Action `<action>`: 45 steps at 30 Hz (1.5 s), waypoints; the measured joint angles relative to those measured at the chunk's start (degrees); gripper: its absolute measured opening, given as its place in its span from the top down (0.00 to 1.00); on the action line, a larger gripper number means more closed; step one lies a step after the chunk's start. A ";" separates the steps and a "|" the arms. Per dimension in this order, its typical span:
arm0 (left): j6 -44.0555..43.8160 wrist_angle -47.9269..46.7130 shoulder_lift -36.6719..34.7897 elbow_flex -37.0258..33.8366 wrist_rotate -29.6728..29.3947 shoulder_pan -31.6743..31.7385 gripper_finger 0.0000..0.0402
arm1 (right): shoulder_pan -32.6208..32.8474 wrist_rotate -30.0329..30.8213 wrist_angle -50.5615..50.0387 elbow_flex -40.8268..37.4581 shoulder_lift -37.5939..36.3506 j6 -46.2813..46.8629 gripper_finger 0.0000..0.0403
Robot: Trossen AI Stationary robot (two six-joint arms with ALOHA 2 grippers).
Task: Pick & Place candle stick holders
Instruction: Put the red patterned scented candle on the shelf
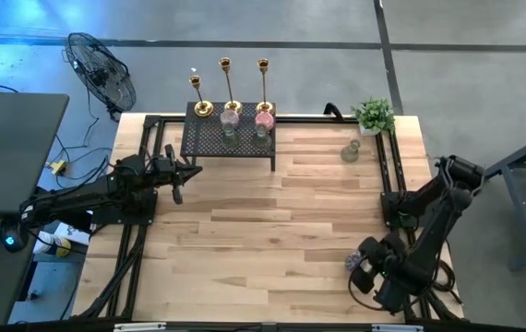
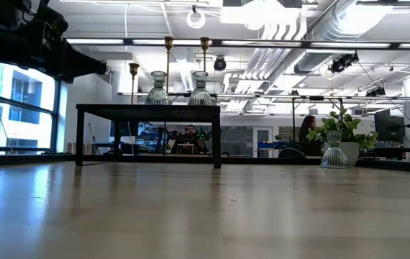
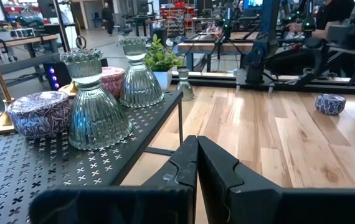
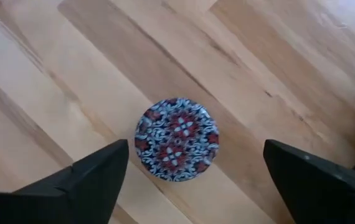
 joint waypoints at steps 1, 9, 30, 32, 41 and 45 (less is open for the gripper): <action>0.00 0.00 0.00 0.00 -0.02 0.00 0.99 | 0.00 -0.04 0.50 0.00 0.84 -0.73 0.09; 0.02 0.00 0.00 0.00 -0.04 0.00 0.99 | -0.02 0.13 5.70 -0.04 7.83 -6.58 0.08; 0.08 -0.90 0.00 0.00 -0.07 0.00 0.99 | -2.32 -1.75 14.87 -5.30 11.64 -8.73 0.11; 0.07 -1.06 0.00 0.00 -0.07 0.00 0.99 | -2.60 -1.57 15.51 -5.35 11.64 -9.33 0.15; -0.16 -1.20 0.00 0.00 -0.09 0.00 0.99 | -4.26 -1.57 16.14 -2.90 10.33 -12.60 0.30; -0.28 -1.14 -0.02 0.00 -0.09 0.00 0.99 | -10.97 1.60 14.61 1.34 8.71 -23.27 0.30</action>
